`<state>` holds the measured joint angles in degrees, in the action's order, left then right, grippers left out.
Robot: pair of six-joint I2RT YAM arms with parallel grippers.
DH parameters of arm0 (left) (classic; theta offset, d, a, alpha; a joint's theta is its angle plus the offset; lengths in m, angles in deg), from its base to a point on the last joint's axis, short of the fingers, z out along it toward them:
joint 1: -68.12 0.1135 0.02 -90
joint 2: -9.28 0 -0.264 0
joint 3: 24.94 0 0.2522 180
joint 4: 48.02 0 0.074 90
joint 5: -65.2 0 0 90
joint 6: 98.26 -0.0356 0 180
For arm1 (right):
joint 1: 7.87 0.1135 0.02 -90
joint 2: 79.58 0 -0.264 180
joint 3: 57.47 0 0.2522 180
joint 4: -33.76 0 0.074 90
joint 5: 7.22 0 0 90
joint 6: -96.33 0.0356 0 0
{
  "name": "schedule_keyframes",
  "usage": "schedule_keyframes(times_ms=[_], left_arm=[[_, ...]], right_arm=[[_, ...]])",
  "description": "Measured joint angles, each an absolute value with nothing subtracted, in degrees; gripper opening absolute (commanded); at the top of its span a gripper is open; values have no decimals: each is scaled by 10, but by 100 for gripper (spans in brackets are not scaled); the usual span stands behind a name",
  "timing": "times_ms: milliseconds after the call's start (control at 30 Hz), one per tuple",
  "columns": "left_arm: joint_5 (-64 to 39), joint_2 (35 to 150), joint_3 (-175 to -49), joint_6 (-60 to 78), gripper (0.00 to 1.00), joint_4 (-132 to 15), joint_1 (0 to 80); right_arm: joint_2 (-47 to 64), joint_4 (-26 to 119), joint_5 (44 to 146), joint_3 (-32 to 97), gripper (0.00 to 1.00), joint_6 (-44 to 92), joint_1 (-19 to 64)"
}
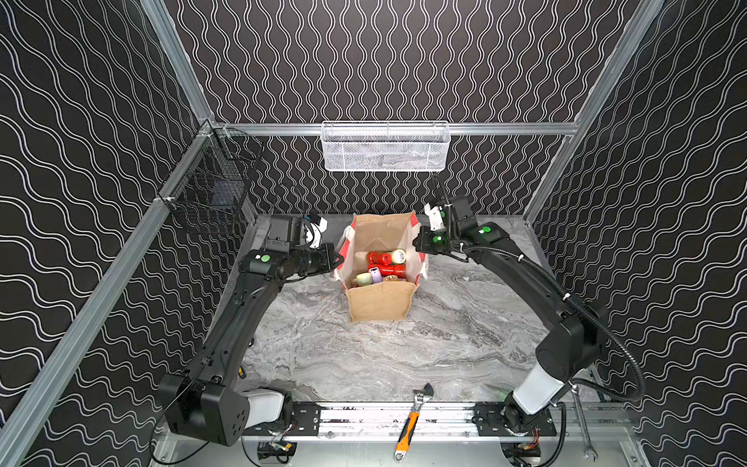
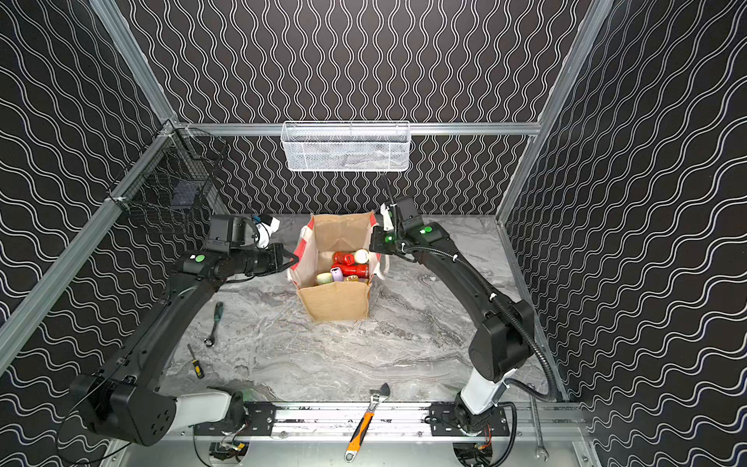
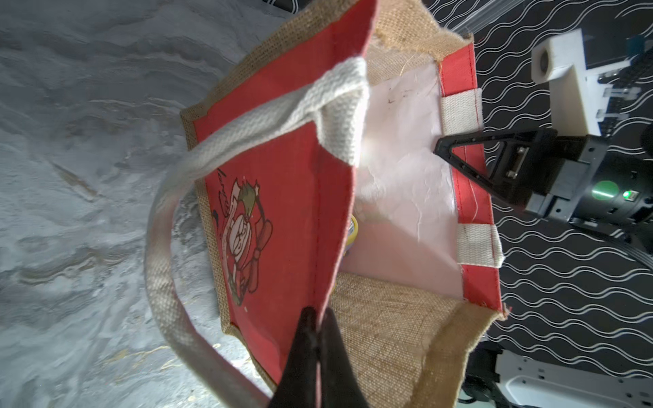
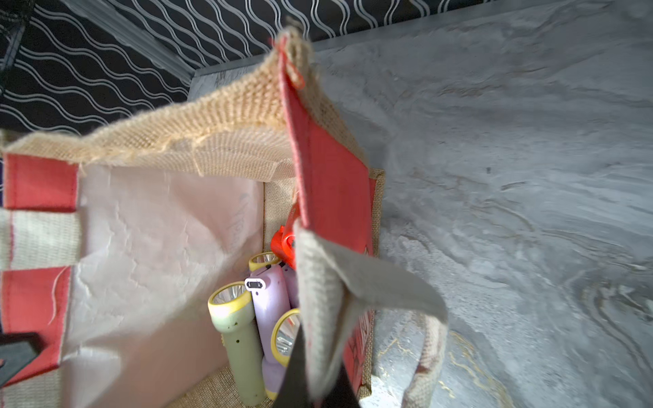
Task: Put the flashlights into the tote bags
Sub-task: Place the canvas bag at the center of the board.
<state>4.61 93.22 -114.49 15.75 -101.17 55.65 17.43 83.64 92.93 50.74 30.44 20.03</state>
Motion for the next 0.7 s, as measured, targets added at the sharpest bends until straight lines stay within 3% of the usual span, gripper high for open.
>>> schedule_keyframes(times_ms=[700], left_arm=[[40, 1006, -1152, 185, 0, -970, 515]], right_arm=[[191, 874, 947, 499, 0, 277, 146]])
